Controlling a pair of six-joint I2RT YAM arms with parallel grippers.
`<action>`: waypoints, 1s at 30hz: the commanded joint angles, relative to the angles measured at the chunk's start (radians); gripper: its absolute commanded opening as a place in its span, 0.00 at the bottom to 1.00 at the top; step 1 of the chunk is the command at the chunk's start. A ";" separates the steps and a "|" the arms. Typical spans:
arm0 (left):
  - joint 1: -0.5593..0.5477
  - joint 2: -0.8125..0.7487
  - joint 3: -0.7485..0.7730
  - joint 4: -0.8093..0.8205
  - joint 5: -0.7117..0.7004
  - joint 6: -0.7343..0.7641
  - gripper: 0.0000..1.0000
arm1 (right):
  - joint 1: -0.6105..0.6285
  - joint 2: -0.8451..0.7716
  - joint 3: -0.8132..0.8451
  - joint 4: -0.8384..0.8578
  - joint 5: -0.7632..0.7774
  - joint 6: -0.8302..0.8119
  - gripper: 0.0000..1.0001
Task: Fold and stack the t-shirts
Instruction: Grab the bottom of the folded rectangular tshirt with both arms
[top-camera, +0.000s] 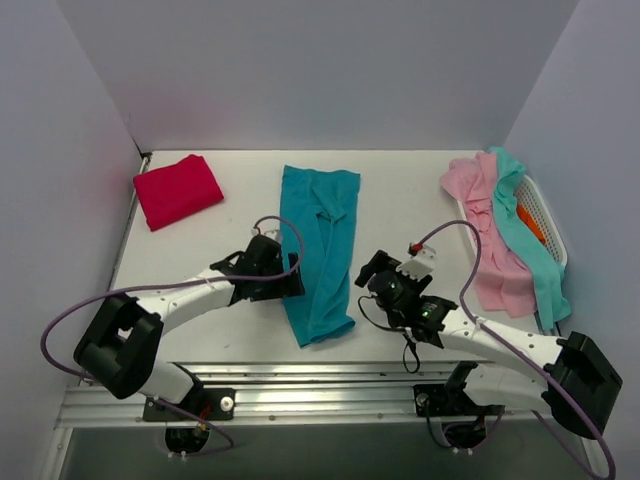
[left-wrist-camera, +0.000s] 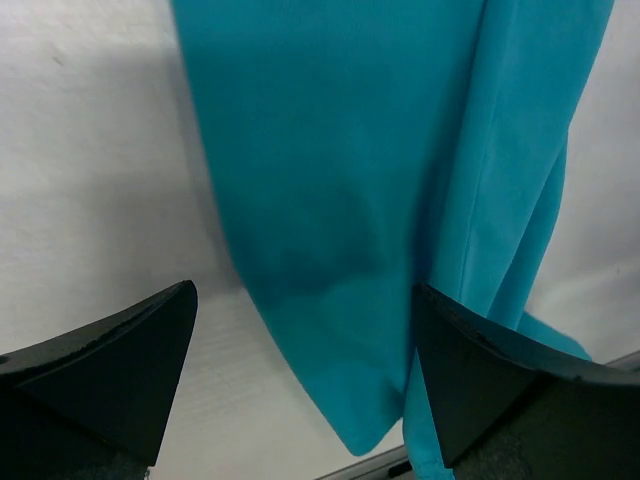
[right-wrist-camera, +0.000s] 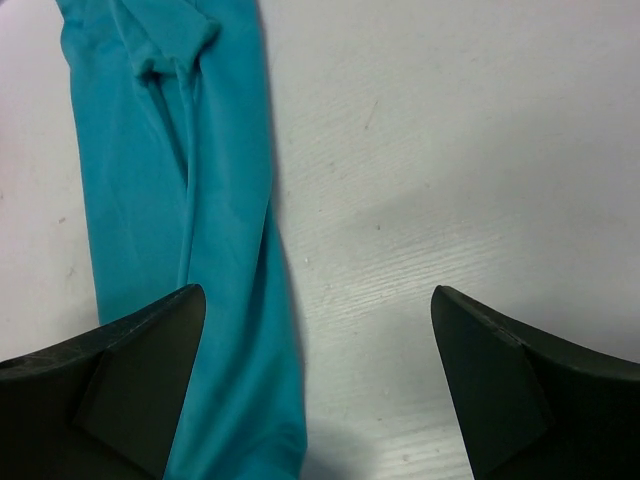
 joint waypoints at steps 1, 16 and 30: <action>-0.082 -0.058 -0.036 0.090 -0.040 -0.111 0.97 | -0.015 0.079 0.014 0.143 -0.100 -0.111 0.91; -0.366 -0.098 -0.150 0.039 -0.050 -0.200 0.98 | -0.107 0.207 0.029 0.209 -0.159 -0.134 0.91; -0.396 -0.619 -0.125 -0.396 -0.343 -0.227 0.98 | -0.157 0.220 -0.015 0.278 -0.229 -0.143 0.89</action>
